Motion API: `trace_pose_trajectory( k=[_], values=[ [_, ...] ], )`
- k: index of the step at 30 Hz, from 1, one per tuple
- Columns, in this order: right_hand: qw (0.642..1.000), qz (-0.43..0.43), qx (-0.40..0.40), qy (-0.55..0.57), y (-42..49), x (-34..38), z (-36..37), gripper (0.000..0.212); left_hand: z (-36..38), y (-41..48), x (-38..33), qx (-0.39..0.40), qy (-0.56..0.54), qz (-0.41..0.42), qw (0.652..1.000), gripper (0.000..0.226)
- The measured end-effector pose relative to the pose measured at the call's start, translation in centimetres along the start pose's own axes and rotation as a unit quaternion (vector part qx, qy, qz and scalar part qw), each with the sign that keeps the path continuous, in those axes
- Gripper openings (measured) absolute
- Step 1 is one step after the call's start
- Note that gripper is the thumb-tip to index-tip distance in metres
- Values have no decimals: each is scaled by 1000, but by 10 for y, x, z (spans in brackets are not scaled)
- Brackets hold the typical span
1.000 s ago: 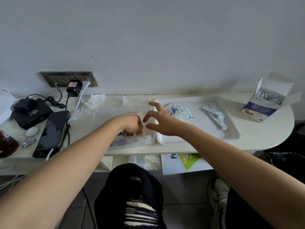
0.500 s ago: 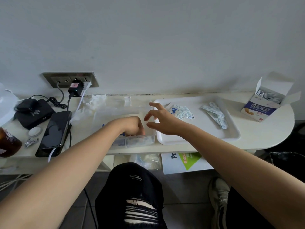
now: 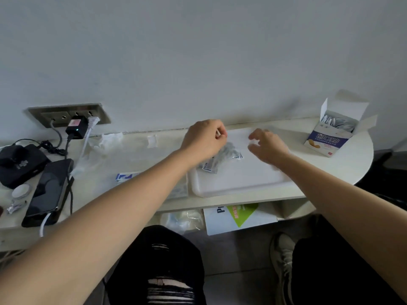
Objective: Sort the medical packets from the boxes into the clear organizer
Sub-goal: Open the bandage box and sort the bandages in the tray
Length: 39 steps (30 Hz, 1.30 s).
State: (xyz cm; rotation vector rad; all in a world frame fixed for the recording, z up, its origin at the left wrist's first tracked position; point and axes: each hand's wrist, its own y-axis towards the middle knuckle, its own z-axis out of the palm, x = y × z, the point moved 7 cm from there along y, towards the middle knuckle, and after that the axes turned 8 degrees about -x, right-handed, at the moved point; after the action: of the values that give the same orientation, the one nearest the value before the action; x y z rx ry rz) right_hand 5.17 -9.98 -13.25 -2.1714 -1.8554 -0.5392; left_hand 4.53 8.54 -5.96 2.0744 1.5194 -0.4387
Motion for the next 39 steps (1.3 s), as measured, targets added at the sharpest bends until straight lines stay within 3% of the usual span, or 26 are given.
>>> trace_pose_trajectory(
  k=[4,6,9,20,25,27,30,32,34,39],
  values=[
    [979,4,35,-202,-8,-38,0,67,67,3,-17,112,18,19,993,15],
    [973,-9,15,-231,-10,-46,-1,63,97,4,-15,160,37,22,986,23],
    [974,-14,-6,-226,-7,-49,-2,39,126,4,-1,203,67,12,977,32],
    [964,-32,-23,-263,6,-48,10,25,144,13,14,194,19,-42,980,29],
    [975,-60,-80,-196,3,-49,-5,21,138,13,14,180,-92,-115,973,22],
    [977,-91,-106,-159,1,-42,-10,12,138,9,14,172,-238,-217,931,31],
    [962,-194,-146,-127,-9,-17,-12,8,141,2,7,178,-434,-371,801,64],
    [944,-267,-150,-125,-17,-4,-8,2,143,1,3,182,-491,-419,742,76],
    [932,-311,-137,-125,-23,-1,-2,9,142,0,3,169,-498,-432,733,68],
    [923,-365,-87,-92,-31,-7,8,25,151,-6,10,140,-457,-431,765,5]
  ],
)
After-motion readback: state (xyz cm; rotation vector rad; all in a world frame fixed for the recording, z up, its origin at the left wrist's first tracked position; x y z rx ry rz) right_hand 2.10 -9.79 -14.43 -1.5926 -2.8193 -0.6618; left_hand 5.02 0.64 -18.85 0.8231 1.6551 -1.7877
